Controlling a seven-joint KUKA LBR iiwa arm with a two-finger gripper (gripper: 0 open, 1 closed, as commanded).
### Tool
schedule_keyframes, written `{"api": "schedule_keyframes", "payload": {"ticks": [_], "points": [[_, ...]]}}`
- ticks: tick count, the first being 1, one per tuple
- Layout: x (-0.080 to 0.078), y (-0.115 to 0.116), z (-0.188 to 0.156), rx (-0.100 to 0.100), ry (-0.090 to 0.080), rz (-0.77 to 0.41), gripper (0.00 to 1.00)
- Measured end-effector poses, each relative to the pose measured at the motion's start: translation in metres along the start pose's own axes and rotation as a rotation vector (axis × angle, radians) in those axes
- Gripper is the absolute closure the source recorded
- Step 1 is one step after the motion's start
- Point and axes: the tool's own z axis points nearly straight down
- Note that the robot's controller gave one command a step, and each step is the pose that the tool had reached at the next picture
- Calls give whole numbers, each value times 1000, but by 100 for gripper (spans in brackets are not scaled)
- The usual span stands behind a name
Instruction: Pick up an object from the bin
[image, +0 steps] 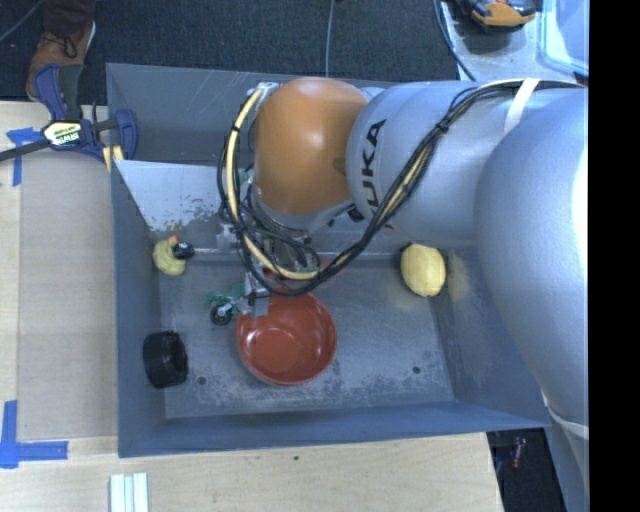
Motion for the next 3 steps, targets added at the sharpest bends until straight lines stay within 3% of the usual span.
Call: {"api": "schedule_keyframes", "payload": {"ticks": [1,2,3], "points": [[3,-13,-14,1,-2,-129,0],[3,-22,-23,-1,-3,-112,0],[19,-43,-19,1,-3,-293,0]]}}
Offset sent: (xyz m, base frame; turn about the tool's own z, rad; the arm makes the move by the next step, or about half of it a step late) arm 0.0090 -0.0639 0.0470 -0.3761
